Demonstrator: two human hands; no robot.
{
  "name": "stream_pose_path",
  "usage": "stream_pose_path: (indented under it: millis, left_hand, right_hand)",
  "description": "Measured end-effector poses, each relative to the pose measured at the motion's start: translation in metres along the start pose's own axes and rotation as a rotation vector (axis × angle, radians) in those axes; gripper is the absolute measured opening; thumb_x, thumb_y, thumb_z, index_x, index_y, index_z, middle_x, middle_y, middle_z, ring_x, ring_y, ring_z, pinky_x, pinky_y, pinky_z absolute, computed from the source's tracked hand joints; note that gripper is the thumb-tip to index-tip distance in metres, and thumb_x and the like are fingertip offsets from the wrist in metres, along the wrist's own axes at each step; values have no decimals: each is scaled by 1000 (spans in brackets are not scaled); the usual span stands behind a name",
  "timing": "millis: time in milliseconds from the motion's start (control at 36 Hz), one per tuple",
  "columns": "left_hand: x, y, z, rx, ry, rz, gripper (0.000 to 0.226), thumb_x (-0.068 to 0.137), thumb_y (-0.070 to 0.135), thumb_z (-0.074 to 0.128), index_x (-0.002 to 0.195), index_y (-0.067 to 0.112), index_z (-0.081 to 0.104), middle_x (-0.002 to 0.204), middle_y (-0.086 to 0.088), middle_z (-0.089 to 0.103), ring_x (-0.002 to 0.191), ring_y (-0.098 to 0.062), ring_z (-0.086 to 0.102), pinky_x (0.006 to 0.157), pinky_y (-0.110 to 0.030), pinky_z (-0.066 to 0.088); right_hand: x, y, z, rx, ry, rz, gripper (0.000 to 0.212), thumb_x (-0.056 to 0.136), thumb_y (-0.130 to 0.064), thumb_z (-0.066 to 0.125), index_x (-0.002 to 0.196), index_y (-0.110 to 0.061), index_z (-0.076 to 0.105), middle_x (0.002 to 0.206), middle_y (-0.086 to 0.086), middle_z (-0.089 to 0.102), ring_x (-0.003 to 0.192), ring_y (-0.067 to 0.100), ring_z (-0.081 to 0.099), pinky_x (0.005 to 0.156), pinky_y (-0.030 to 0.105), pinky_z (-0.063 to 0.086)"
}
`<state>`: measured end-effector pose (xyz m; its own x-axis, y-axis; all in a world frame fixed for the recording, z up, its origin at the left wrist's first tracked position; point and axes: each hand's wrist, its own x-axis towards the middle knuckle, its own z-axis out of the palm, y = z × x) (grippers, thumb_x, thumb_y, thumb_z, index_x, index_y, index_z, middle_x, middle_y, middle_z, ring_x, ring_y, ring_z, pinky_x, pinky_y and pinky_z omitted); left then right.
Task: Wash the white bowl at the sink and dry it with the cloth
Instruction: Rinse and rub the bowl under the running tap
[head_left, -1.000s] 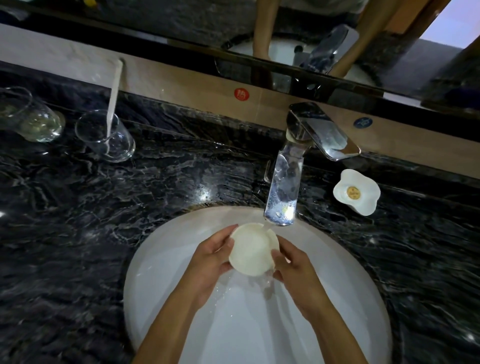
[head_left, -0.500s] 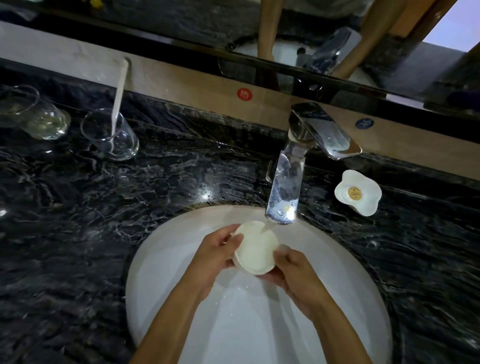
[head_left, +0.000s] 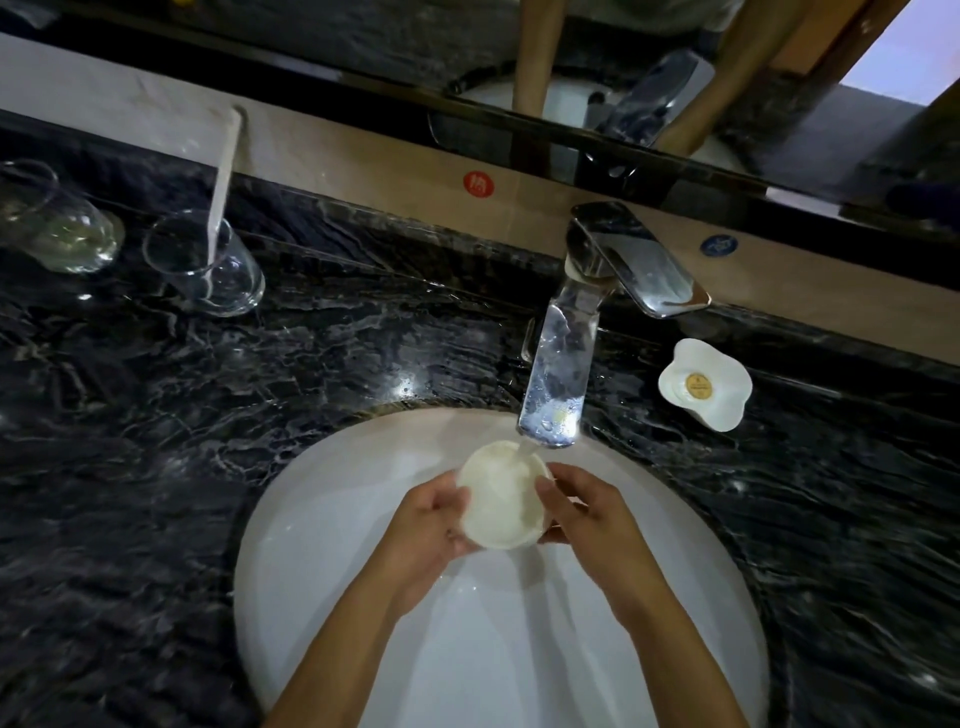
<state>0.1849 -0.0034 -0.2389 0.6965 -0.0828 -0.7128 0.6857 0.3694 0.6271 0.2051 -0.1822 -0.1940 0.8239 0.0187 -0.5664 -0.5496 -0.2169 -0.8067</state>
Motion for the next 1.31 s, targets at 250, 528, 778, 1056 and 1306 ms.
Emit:
stream_pose_path:
  millis: [250,528,778,1056,1306]
  left_hand:
    - [-5,15,-2,-4,-24,46,28,96,13,63,124,14,66,110,-12,72,96,-22,73,75,-36,59]
    - [-12,11,-14,-40,-82,97,34,94,5,62,126,14,68,129,-18,67,113,-30,68,84,-39,59]
    - [-24,2,-9,-103,-95,80,32,100,7,53,130,11,64,125,-11,72,116,-30,68,88,-42,58]
    - [-38,13,-1,-112,-41,71,29,100,6,54,125,11,67,124,-13,72,115,-32,68,85,-41,60]
    - [-47,24,4,-127,-6,71,27,100,5,54,122,11,68,119,-11,75,110,-30,71,79,-36,62]
  right_hand:
    - [4,9,-4,172,-111,206,28,106,-12,43,108,0,68,103,16,75,94,27,74,78,35,61]
    - [-12,3,-13,116,-41,101,22,99,-18,57,111,-25,73,107,-5,76,105,17,69,91,35,57]
    - [-55,-95,-37,102,113,-335,29,98,-26,49,94,-10,73,82,8,74,77,18,67,77,37,50]
    - [-59,-176,-32,177,106,-418,44,103,-32,46,68,-11,63,57,7,59,55,15,54,53,18,44]
    - [-54,-157,-33,130,186,-373,47,103,-28,49,60,-13,59,53,8,55,53,21,53,66,37,46]
